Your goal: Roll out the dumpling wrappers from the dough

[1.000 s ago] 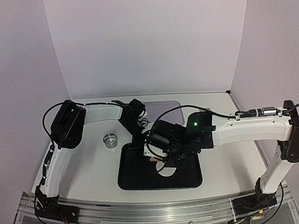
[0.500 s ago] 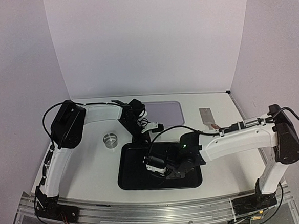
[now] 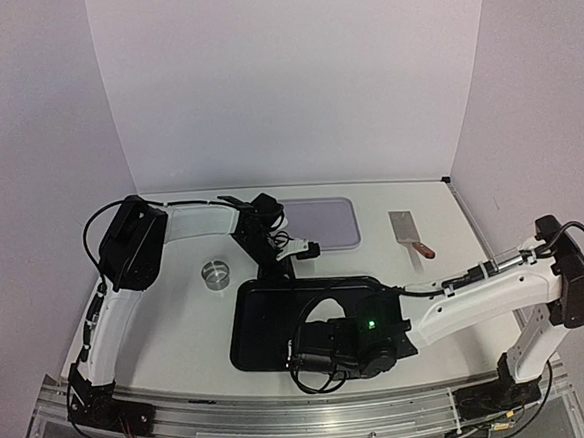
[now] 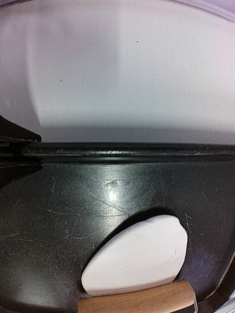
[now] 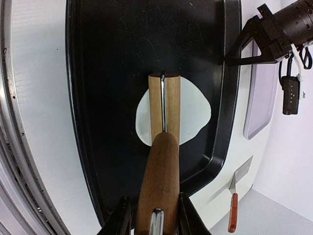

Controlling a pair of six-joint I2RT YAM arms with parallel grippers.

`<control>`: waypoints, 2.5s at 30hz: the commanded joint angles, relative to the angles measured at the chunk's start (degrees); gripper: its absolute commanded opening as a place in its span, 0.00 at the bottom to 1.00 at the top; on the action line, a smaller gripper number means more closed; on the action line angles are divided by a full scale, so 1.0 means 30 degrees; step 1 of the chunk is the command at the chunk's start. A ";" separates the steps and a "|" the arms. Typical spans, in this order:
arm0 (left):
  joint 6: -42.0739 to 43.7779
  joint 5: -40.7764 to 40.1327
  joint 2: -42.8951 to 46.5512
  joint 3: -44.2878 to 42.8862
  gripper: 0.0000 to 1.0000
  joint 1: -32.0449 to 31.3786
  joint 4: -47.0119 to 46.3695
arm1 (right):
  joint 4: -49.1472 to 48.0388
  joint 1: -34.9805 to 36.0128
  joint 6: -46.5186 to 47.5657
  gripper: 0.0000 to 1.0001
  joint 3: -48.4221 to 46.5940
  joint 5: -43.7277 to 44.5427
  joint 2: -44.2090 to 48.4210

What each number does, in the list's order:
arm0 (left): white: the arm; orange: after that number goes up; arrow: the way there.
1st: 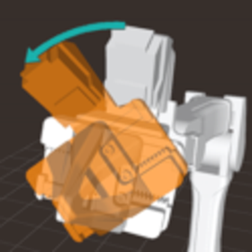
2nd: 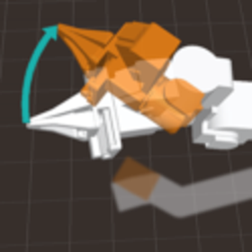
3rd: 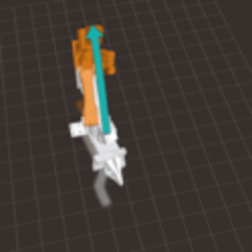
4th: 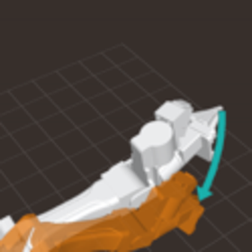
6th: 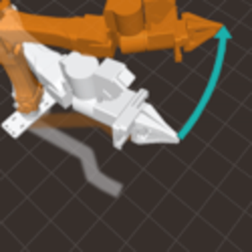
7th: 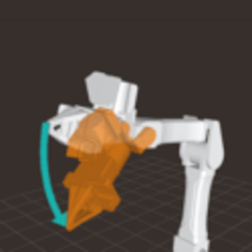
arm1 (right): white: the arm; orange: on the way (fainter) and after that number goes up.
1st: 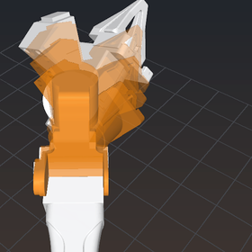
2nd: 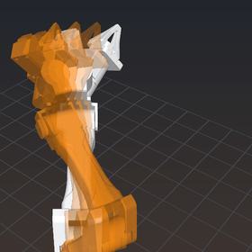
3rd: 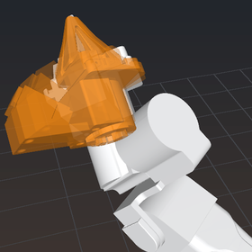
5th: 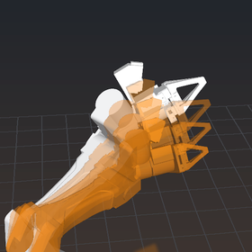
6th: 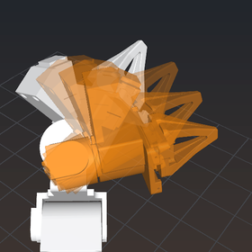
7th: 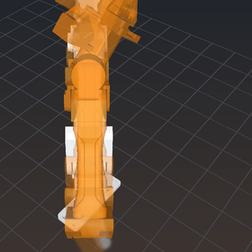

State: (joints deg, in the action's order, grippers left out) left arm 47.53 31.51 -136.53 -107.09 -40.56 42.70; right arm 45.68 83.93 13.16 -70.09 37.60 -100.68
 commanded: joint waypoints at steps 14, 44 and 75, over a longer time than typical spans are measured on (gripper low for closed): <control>0.0019 -0.2287 0.0041 0.0589 0.00 0.0511 -0.0460 | 0.3929 0.0102 -0.0466 0.00 -0.1130 -0.4220 0.1082; -0.0332 -0.2129 0.0454 0.0680 0.00 0.0275 -0.0287 | 0.4832 -2.4605 -0.2410 0.00 -0.8734 -0.4532 0.2149; -0.0490 -0.1768 0.0235 0.1043 0.00 0.0217 -0.0581 | -1.1876 -3.1175 -2.4934 0.00 0.4231 -1.3126 0.6481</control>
State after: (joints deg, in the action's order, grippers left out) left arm 45.10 31.90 -135.64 -105.27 -40.18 41.91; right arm 28.49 -9.34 -46.59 -61.95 1.73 -82.03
